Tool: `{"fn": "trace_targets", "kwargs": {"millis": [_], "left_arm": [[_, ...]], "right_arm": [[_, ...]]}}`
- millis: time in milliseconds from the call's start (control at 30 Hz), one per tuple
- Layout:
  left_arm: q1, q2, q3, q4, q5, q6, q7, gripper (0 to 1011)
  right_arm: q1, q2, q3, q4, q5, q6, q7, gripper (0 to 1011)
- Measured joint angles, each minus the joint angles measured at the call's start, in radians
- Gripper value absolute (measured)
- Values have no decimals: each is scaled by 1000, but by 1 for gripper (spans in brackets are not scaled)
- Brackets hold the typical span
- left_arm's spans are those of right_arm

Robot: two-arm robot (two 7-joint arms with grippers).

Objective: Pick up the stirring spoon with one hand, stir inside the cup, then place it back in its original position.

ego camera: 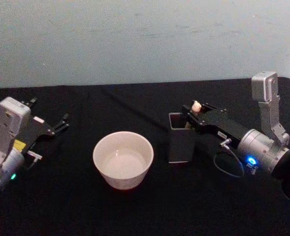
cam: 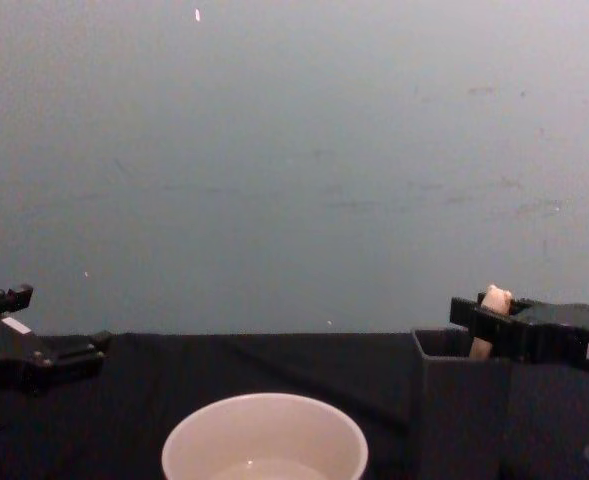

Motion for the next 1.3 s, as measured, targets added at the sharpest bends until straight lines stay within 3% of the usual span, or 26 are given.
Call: {"fn": "trace_targets", "kwargs": {"millis": [200,700,1033,1300], "left_arm": [[0,0,0,0,0,0,0,1001],[0,0,0,0,0,0,0,1001],[0,0,0,0,0,0,0,1001],[0,0,0,0,0,0,0,1001]], "right_arm": [[0,0,0,0,1,0,0,216],[-4,0,8,-29,-12,-13,30,214],[3,26,26,-80,-26,-43,77,214],[21,55,42,-118,-11,-86,140,214]]}}
